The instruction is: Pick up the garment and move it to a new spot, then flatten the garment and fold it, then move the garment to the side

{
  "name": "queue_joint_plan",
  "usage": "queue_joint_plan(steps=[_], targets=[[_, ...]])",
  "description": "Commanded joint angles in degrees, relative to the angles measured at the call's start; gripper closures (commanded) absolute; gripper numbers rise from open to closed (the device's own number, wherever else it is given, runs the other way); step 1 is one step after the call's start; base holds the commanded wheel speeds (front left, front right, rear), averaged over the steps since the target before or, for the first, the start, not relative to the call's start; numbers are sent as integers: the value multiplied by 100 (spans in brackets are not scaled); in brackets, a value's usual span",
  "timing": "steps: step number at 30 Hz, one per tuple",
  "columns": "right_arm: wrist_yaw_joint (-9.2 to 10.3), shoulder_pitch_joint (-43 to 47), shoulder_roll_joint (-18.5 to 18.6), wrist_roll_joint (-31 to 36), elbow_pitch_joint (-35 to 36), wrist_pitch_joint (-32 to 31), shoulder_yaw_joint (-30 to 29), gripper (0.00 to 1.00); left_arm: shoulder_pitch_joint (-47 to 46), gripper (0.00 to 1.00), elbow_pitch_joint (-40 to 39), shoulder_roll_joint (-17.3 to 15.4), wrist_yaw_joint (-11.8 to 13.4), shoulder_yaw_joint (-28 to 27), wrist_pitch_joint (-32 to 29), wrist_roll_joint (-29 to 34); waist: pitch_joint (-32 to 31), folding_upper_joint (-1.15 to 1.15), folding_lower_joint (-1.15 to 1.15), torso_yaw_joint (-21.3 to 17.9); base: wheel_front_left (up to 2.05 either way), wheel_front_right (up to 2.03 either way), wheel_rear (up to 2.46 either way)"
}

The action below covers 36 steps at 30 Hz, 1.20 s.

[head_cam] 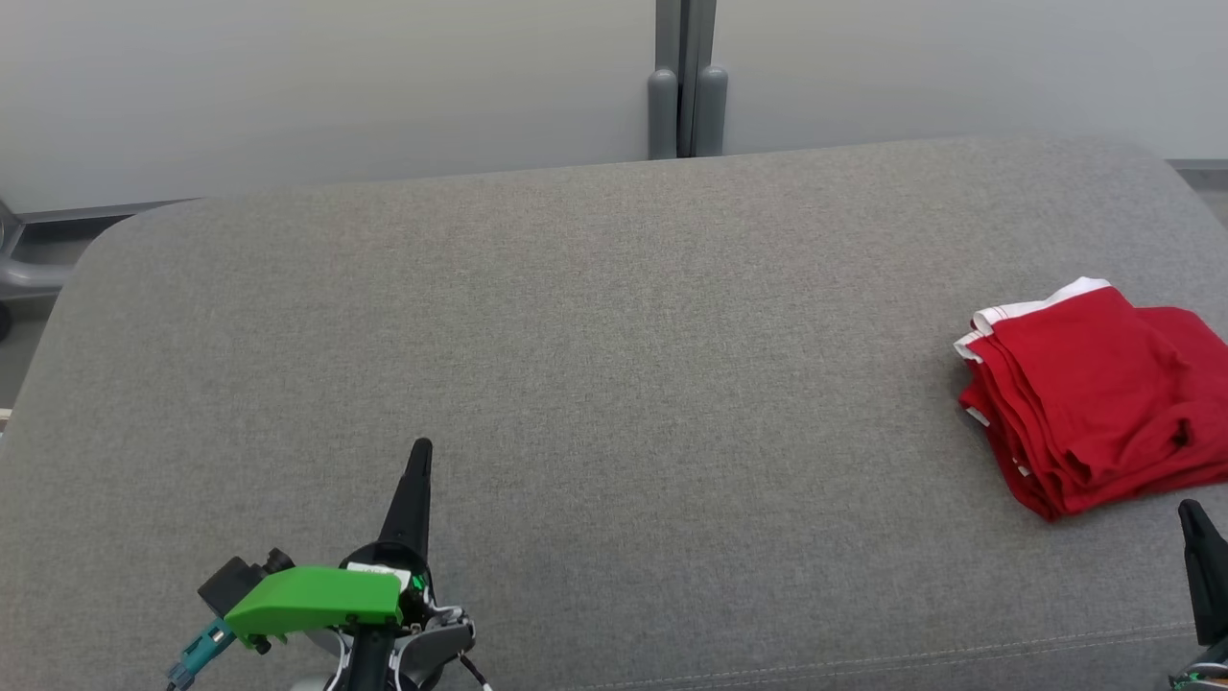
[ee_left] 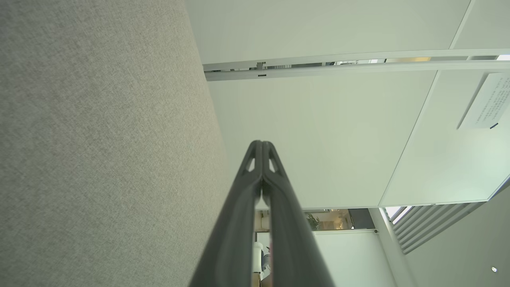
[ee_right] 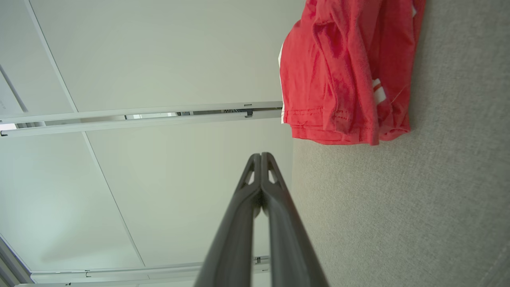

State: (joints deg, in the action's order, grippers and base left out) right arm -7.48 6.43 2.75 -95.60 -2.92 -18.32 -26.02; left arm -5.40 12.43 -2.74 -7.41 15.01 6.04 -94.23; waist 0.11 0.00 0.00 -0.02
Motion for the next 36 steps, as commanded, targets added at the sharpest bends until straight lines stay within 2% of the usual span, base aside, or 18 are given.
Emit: queue_joint_plan(steps=[1,36], targets=[[-2,41,24,-36,33,-21,-12,100,-60,100,-15,-3,-36,-16,-7,-42,-1,0,0,0,0,0,0],[-2,40,24,-34,30,-20,-10,100,-60,100,-17,-5,-36,-14,-6,-43,-1,0,0,0,0,0,0]])
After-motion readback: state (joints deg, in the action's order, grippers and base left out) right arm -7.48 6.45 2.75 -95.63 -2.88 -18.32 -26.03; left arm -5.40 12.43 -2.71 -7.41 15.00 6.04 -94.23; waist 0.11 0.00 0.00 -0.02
